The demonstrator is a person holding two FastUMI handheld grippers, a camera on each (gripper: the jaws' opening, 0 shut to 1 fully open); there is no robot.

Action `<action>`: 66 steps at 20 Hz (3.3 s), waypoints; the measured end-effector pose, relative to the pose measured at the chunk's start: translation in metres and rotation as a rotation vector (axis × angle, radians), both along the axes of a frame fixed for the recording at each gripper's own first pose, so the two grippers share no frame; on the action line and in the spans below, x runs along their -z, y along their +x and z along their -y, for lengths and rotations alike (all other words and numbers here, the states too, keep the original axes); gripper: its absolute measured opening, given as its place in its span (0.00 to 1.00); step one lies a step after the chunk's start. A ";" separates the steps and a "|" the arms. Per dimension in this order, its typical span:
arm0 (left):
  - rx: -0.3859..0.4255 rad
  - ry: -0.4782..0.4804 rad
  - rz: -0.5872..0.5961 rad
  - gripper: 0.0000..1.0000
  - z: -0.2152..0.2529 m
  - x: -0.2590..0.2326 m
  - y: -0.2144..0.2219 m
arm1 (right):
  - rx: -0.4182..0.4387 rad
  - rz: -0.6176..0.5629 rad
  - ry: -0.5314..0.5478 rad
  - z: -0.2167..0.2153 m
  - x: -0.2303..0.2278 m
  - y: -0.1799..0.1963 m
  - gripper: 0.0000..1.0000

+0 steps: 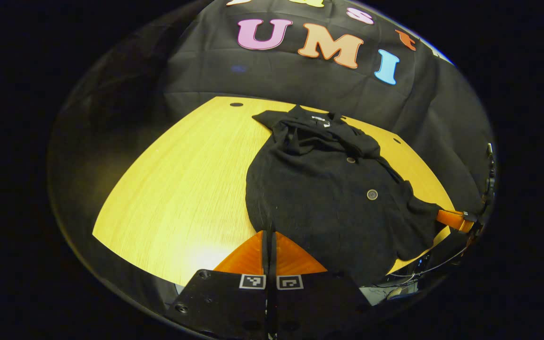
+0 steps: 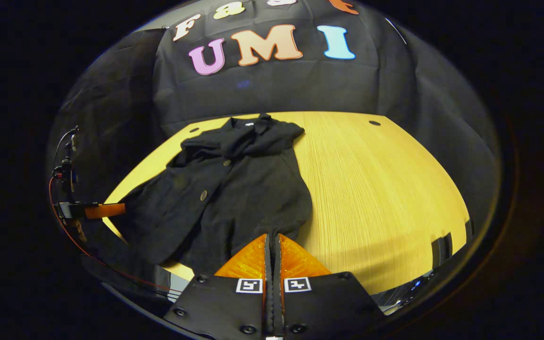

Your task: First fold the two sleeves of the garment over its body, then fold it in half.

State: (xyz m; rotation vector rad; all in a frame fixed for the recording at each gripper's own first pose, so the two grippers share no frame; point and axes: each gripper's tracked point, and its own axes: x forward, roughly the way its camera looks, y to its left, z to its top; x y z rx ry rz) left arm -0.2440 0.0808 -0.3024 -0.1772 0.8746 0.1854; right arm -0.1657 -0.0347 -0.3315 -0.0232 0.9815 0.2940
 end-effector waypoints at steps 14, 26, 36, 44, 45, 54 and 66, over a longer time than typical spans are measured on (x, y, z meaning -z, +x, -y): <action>-0.031 0.017 0.232 0.00 0.000 -0.101 0.128 | -0.064 0.240 0.146 -0.033 -0.082 0.119 0.02; 0.004 0.031 0.266 0.00 -0.035 -0.104 0.224 | -0.007 0.323 0.148 -0.058 -0.106 0.211 0.02; 0.019 0.036 0.257 0.00 -0.074 -0.090 0.283 | 0.051 0.353 0.130 -0.079 -0.103 0.284 0.00; 0.068 0.058 0.267 0.00 -0.085 -0.066 0.337 | 0.121 0.321 0.090 -0.077 -0.077 0.320 0.02; 0.071 0.058 0.260 0.00 -0.087 -0.060 0.343 | 0.133 0.315 0.088 -0.077 -0.073 0.325 0.02; 0.025 0.253 0.431 0.94 -0.130 -0.085 0.389 | 0.252 0.349 -0.017 -0.068 -0.060 0.361 0.95; 0.028 0.281 0.599 0.96 -0.072 -0.193 0.314 | 0.187 0.591 0.005 -0.054 -0.172 0.279 0.98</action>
